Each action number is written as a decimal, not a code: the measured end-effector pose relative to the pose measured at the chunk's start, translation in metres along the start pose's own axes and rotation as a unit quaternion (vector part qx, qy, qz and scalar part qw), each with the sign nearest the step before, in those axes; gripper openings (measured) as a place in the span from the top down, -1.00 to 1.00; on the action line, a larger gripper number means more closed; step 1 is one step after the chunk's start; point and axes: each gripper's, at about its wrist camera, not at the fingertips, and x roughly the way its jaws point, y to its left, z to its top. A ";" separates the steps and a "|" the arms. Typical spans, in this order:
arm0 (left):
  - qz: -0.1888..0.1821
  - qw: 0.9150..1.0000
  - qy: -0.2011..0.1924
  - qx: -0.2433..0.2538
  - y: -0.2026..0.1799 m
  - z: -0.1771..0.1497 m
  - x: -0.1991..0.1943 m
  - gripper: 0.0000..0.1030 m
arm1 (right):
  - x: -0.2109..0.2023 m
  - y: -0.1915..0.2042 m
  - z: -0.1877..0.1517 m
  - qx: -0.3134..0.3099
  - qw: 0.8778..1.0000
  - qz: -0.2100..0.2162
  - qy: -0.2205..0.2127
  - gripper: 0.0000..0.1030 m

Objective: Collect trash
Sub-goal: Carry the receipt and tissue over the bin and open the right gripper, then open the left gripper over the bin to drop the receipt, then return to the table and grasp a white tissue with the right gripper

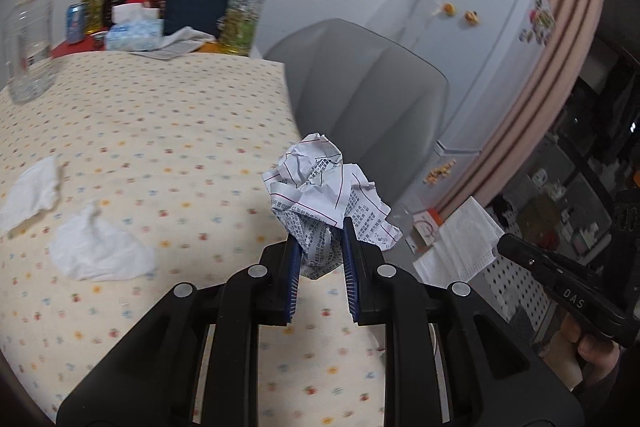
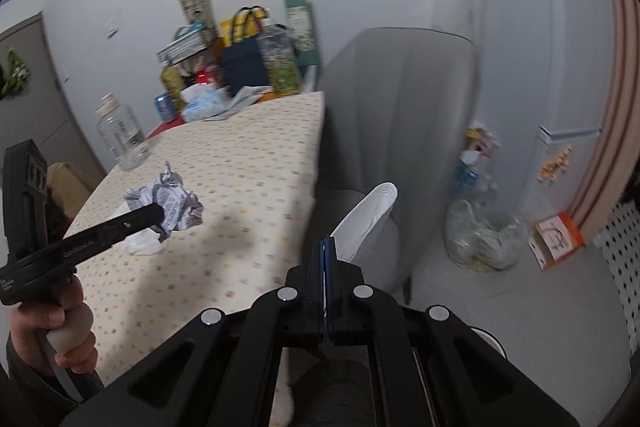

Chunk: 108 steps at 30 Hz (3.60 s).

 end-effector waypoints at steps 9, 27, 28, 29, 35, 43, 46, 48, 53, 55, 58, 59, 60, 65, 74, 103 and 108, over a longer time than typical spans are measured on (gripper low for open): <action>-0.038 0.995 0.062 0.066 -0.082 -0.017 0.062 0.62 | 0.003 -0.096 -0.043 0.081 0.995 -0.053 0.027 0.97; -0.064 0.972 0.164 0.152 -0.184 -0.069 0.148 0.63 | 0.036 -0.213 -0.135 0.230 0.965 -0.097 0.078 -0.20; -0.065 0.971 0.168 0.154 -0.187 -0.071 0.150 0.63 | 0.033 -0.218 -0.138 0.237 0.963 -0.103 0.078 -0.20; -0.065 0.970 0.172 0.157 -0.188 -0.072 0.153 0.63 | 0.030 -0.221 -0.139 0.239 0.962 -0.108 0.078 -0.20; -0.076 0.962 0.192 0.177 -0.210 -0.083 0.169 0.63 | 0.010 -0.235 -0.147 0.237 0.960 -0.132 0.073 -0.20; -0.100 0.947 0.220 0.213 -0.248 -0.109 0.187 0.63 | -0.030 -0.260 -0.152 0.260 0.952 -0.158 0.043 -0.22; -0.113 0.940 0.230 0.225 -0.263 -0.118 0.191 0.62 | -0.043 -0.268 -0.157 0.269 0.948 -0.165 0.035 -0.22; -0.125 0.936 0.238 0.229 -0.270 -0.123 0.193 0.54 | -0.051 -0.274 -0.159 0.273 0.946 -0.170 0.030 -0.23; -0.135 0.937 0.227 0.227 -0.273 -0.125 0.188 -0.21 | -0.059 -0.285 -0.161 0.284 0.943 -0.174 0.021 -0.23; -0.130 0.937 0.221 0.236 -0.273 -0.125 0.185 -0.36 | -0.059 -0.283 -0.160 0.282 0.944 -0.171 0.020 -0.24; -0.123 0.941 0.207 0.237 -0.269 -0.119 0.178 -0.47 | -0.057 -0.276 -0.158 0.276 0.947 -0.165 0.021 -0.28; -0.121 0.944 0.201 0.233 -0.265 -0.116 0.175 -0.48 | -0.055 -0.272 -0.156 0.273 0.948 -0.163 0.020 -0.29; -0.118 0.945 0.195 0.232 -0.262 -0.114 0.173 -0.51 | -0.055 -0.270 -0.154 0.270 0.949 -0.162 0.020 -0.32; -0.108 0.956 0.162 0.221 -0.242 -0.097 0.154 -0.65 | -0.049 -0.245 -0.136 0.250 0.956 -0.155 0.011 -0.51; -0.074 0.980 0.106 0.151 -0.182 -0.061 0.117 -0.85 | -0.033 -0.193 -0.106 0.210 0.969 -0.130 -0.003 -0.85; 0.075 0.993 -0.050 -0.077 0.090 -0.002 -0.040 -0.88 | 0.049 0.094 0.004 -0.035 0.998 0.040 0.022 -0.79; 0.102 0.986 -0.065 -0.114 0.130 -0.007 -0.068 -0.88 | 0.066 0.147 0.011 -0.072 0.994 0.076 0.034 -0.78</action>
